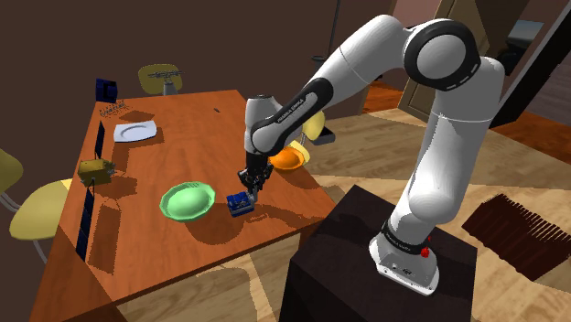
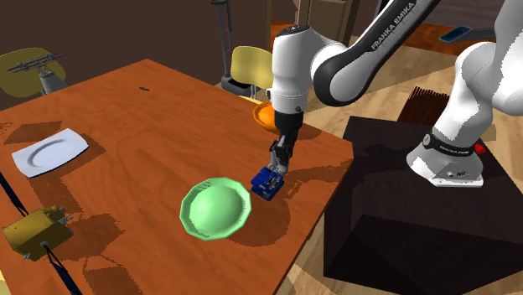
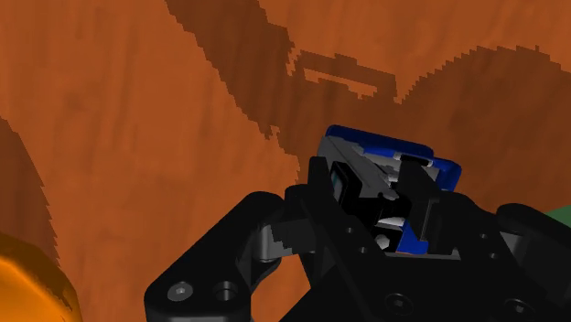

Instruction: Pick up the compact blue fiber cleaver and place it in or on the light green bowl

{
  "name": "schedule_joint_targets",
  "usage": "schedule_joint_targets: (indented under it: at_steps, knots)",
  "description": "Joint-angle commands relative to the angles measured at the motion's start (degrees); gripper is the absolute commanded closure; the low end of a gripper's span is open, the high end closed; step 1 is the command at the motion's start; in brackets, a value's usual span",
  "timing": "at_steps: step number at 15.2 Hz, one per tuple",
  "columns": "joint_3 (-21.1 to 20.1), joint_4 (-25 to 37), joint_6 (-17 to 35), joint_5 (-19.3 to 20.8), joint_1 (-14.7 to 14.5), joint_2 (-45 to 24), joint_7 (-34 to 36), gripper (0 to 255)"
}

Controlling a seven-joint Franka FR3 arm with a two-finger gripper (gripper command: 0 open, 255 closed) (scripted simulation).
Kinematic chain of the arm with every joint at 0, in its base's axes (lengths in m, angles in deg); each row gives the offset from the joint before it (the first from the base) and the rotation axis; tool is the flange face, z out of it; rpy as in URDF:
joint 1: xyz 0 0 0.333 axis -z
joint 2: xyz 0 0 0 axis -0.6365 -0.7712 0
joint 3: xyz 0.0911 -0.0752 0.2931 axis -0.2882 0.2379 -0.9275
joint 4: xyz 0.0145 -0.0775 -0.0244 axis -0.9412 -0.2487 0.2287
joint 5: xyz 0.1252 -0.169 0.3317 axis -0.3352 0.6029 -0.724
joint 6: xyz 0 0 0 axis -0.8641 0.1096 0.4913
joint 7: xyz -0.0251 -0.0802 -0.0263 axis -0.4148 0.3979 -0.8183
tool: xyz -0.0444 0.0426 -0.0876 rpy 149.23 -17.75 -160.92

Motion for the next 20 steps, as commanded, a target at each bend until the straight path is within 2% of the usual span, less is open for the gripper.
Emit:
schedule_joint_targets:
  at_steps: [1, 7, 20]
  knots:
    - [0.0, 0.0, 0.0, 0.0, 0.0, 0.0, 0.0, 255]
    - [0.0, 0.0, 0.0, 0.0, 0.0, 0.0, 0.0, 255]
    - [-0.1, 2.3, -9.7, -0.8, 0.4, 7.4, 0.2, 255]
